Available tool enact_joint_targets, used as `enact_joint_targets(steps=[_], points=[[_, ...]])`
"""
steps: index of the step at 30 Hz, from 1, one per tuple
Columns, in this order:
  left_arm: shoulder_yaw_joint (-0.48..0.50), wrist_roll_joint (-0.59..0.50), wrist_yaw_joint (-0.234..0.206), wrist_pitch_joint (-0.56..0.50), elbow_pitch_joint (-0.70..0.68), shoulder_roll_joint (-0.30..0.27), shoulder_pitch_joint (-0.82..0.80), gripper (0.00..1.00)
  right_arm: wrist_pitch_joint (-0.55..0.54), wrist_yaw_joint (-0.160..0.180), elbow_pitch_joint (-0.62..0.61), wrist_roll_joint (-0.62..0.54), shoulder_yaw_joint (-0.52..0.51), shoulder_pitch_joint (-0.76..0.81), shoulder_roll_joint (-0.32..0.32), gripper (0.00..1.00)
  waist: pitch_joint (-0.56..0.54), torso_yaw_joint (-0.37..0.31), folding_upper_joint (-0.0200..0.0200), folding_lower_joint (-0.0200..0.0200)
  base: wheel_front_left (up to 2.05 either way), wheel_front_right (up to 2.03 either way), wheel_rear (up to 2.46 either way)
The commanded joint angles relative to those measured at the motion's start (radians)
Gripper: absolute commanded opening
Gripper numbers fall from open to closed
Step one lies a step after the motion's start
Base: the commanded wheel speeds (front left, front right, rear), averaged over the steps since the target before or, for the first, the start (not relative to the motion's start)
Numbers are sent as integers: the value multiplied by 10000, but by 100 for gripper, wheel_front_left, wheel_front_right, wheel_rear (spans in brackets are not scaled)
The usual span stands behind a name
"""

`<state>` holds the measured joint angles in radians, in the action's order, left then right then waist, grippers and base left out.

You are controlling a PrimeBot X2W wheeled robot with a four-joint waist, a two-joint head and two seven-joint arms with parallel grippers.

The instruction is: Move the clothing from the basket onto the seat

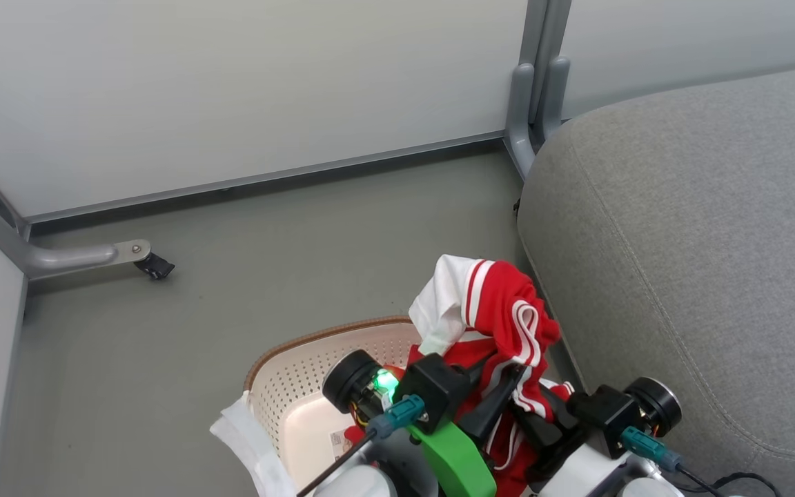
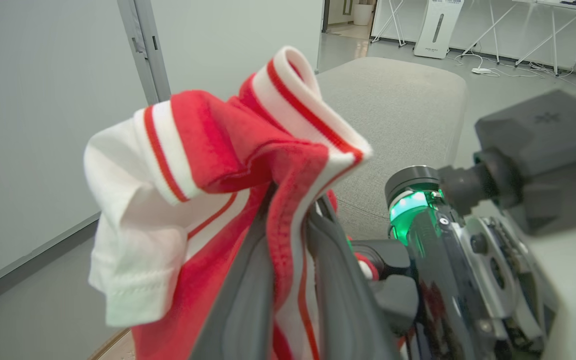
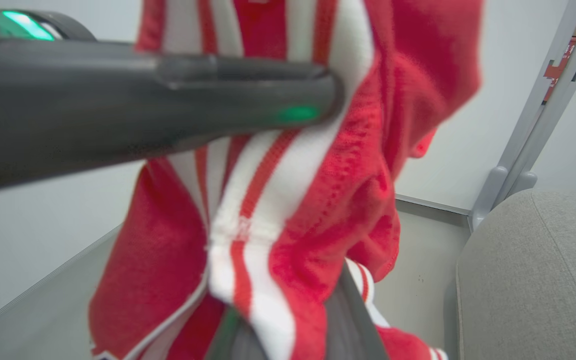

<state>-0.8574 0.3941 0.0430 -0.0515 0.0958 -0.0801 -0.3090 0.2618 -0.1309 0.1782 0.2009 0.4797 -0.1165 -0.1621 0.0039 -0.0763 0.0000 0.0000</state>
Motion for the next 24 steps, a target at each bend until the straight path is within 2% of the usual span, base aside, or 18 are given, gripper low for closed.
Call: enact_joint_targets(steps=[1, 4, 14, 24], points=[[-11, 83, 0, -17, -32, -79, 79, 11, 48, 3, -74, 68, -63, -18, -8, 0, 19, 27, 0, 0, 0, 0, 0], [-25, 92, -69, -63, -40, -103, 100, 100, 48, 3, -46, 118, -95, 79, -37, 0, 29, 51, 0, 0, 0, 0, 0], [-31, 6, -228, 70, -80, -161, 55, 100, 48, 3, 38, 191, -152, 203, -72, 0, 62, 4, 0, 0, 0, 0, 0], [-57, 31, -345, 178, -55, -200, 96, 100, 48, 3, -82, 148, -641, 396, -29, 0, 113, -78, 0, 0, 0, 0, 0]])
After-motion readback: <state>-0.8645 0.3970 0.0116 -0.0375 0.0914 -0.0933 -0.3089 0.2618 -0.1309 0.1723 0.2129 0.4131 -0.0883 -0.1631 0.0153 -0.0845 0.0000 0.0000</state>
